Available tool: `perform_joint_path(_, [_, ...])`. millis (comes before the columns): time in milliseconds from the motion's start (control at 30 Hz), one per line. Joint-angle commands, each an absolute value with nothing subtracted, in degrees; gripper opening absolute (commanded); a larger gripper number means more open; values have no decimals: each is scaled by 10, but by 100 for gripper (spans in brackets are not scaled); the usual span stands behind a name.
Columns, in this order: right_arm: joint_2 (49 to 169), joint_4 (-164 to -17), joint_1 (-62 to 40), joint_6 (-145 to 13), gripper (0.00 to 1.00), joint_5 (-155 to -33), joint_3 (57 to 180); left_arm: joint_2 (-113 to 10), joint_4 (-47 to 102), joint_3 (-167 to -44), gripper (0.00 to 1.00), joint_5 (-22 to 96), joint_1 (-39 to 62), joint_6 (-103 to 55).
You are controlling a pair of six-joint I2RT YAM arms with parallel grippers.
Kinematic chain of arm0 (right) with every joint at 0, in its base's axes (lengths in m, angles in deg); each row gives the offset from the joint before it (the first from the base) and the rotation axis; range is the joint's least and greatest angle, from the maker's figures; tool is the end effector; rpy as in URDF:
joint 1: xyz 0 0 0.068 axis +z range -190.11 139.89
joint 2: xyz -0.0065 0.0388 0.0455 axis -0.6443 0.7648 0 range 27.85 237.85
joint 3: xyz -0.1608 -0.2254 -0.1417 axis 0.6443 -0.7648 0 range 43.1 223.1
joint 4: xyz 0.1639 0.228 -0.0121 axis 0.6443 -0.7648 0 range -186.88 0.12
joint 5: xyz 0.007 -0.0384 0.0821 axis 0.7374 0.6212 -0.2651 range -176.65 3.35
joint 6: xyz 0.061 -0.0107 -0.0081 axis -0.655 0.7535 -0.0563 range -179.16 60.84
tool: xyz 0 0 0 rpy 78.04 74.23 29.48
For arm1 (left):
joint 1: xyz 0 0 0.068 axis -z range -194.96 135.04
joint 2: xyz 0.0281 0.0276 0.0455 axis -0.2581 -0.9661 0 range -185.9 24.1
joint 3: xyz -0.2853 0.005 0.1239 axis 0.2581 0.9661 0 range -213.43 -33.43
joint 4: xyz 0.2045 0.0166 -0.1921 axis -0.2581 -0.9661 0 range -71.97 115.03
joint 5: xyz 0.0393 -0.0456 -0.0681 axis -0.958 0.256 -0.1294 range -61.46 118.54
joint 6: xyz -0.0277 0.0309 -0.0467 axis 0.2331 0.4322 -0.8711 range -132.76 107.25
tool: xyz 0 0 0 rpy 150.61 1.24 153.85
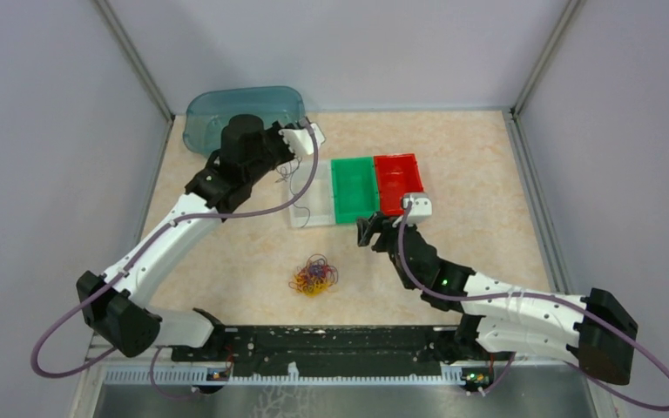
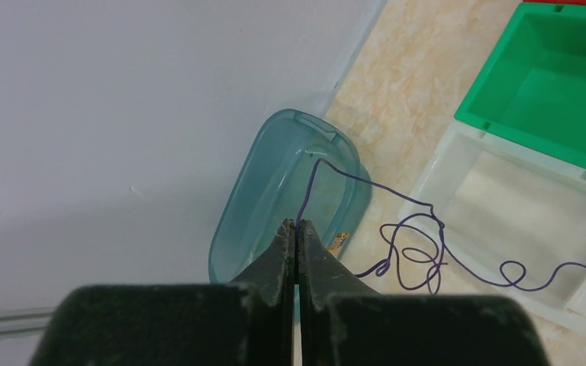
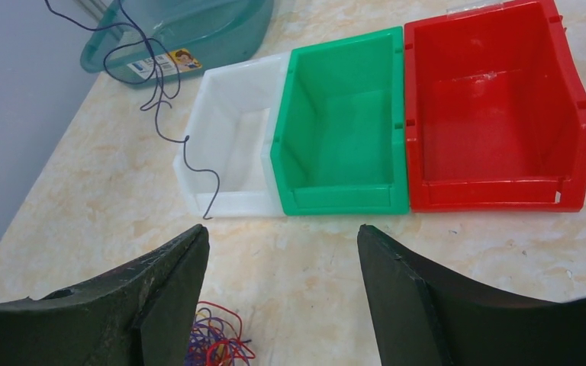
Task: Untangle the cables
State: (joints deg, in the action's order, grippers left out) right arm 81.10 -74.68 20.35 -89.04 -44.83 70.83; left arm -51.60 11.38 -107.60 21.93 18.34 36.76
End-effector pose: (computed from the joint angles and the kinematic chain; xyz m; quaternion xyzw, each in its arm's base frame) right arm 0.1321 0.1687 0.2765 0.0314 0.7522 0.2312 0.6163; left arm 0.2784 -0.1763 0.4286 0.4983 0.6179 0.1309 0.5940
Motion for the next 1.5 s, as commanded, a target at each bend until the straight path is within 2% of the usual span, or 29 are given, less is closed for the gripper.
perform_joint_path(0, [803,-747,198,-905,72,-440,709,-535,145,-1124,0,228,179,358])
perform_joint_path(233, [808,-752,199,-917,71,-445,712,-556,147,-1177,0,231,178,357])
perform_joint_path(533, [802,-763,198,-928,70,-444,705,-552,165,-1138,0,233,177,363])
perform_joint_path(867, [803,-767,198,-938,68,-438,703,-599,162,-1297,0,236,177,388])
perform_joint_path(1100, [806,-773,198,-947,68,-439,702,-562,189,-1214,0,237,177,387])
perform_joint_path(1200, [804,-781,198,-947,68,-438,704,-561,206,-1217,0,234,177,393])
perform_joint_path(1333, [802,-780,199,-947,68,-434,705,-570,156,-1247,0,249,177,374])
perform_joint_path(1467, [803,-783,198,-951,67,-435,705,-549,154,-1186,0,256,177,367])
